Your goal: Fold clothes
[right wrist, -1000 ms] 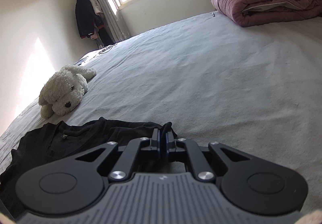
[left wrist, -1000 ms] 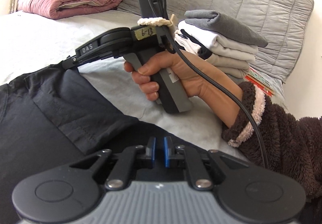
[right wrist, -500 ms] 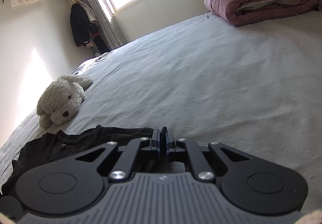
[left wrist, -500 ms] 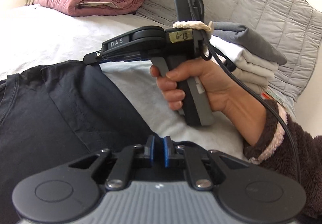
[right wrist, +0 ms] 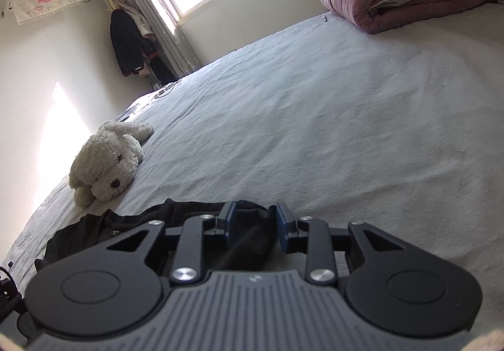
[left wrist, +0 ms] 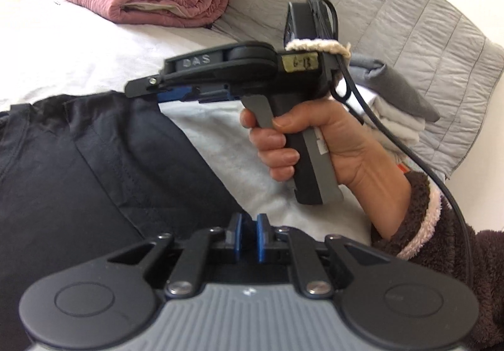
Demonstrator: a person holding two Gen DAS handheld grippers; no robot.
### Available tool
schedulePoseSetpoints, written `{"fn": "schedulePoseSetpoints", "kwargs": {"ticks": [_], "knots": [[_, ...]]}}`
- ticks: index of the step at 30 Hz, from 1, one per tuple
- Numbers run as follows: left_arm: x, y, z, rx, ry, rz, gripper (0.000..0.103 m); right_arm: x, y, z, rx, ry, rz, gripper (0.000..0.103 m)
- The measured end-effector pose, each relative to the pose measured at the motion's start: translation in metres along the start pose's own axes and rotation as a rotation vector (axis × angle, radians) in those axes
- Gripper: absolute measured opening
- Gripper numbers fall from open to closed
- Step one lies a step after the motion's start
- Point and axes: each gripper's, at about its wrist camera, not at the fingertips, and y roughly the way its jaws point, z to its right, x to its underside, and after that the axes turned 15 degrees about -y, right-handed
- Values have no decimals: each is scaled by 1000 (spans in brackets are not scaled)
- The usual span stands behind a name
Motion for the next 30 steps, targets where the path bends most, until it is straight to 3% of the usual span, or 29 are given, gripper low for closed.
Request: {"fn": "schedulePoseSetpoints", "kwargs": {"ticks": [1,2,6,7,9,11,14,17,23,26,30], "knots": [[0,2,2,4,-3,5,9,2,4,-5,57,-44,-3,6],[-1,4,1,10,-17,10,9,2,4,-3,73,-43,2,1],[-3,4,-1,34,-57,27,9,3,-1,4,106,-14,27,3],[-3,2,0,42,-57,31,9,2,-5,5,108,-5,35,4],[-6,-7,0,53,-53,46,9,-1,-13,8,113,12,50,20],[-12,-16,-2,42,-62,81,9,-4,-18,11,48,35,38,21],[-21,-20,-10,-3,-108,128,9,-7,-20,14,-26,61,-7,33],[-32,-7,-18,-59,-149,125,9,-4,-10,11,-3,57,-81,33],[-47,10,-19,-100,-133,138,9,-5,-14,13,29,88,-85,27],[-46,1,-25,-101,-142,163,9,-10,-21,13,45,99,-84,35],[-54,-17,-40,-141,-204,220,9,-9,-14,10,4,101,-98,35]]}}
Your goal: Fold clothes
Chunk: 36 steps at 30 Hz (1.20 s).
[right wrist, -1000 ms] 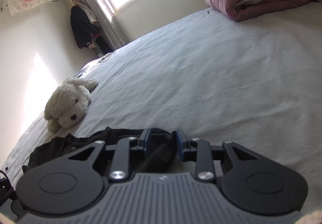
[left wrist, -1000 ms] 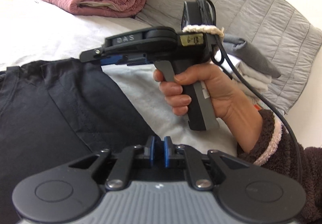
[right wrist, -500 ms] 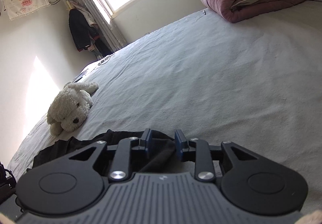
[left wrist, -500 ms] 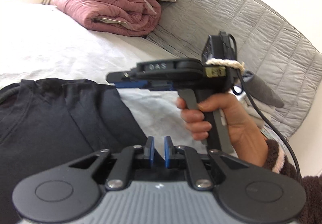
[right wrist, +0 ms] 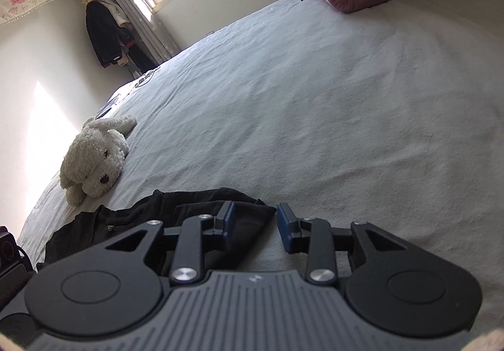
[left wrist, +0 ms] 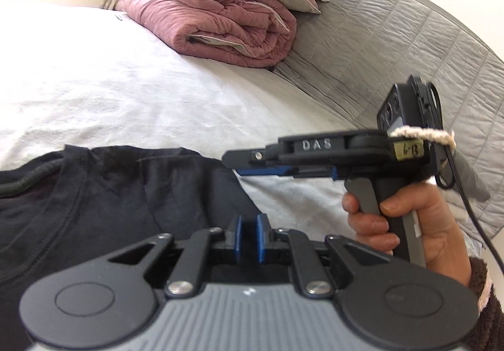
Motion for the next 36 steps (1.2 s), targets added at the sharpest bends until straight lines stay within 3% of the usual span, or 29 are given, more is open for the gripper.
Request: {"fn": "schedulePoseSetpoints", "kwargs": {"ticks": [2,4,5,6,9,15,18,21,24,27,29,34,35,36], "knots": [[-9,1,-9,-42,-44,18,9,2,4,-2,9,-20,15,35],[-17,7,-15,-91,-69,23,9,4,8,-5,19,-41,31,23],[-20,12,-18,-116,-87,20,9,6,10,-3,19,-48,61,8],[-21,16,-21,-124,-108,18,9,9,11,-1,6,-50,100,5],[-18,17,-25,-115,-129,55,9,13,14,13,-61,-2,178,4],[-22,14,-28,-142,-144,125,9,14,18,32,-99,96,161,3],[-18,3,-29,-75,-163,142,9,10,11,23,-69,53,148,11],[-14,-6,-19,-21,-100,130,9,5,1,13,-50,1,146,16],[-11,1,-14,56,-71,43,9,1,-12,-1,-77,-90,153,16],[-4,9,-14,-8,-13,0,9,0,-20,-16,-132,-211,141,16],[-3,11,-19,-6,-11,-17,9,3,-21,-23,-192,-266,130,16],[0,12,-24,-3,-6,-33,10,14,-6,-33,-187,-355,15,16],[1,12,-23,-8,0,-34,10,18,-4,-34,-159,-391,-22,11],[1,12,-22,-11,7,-35,11,21,-2,-36,-116,-429,-49,0]]}}
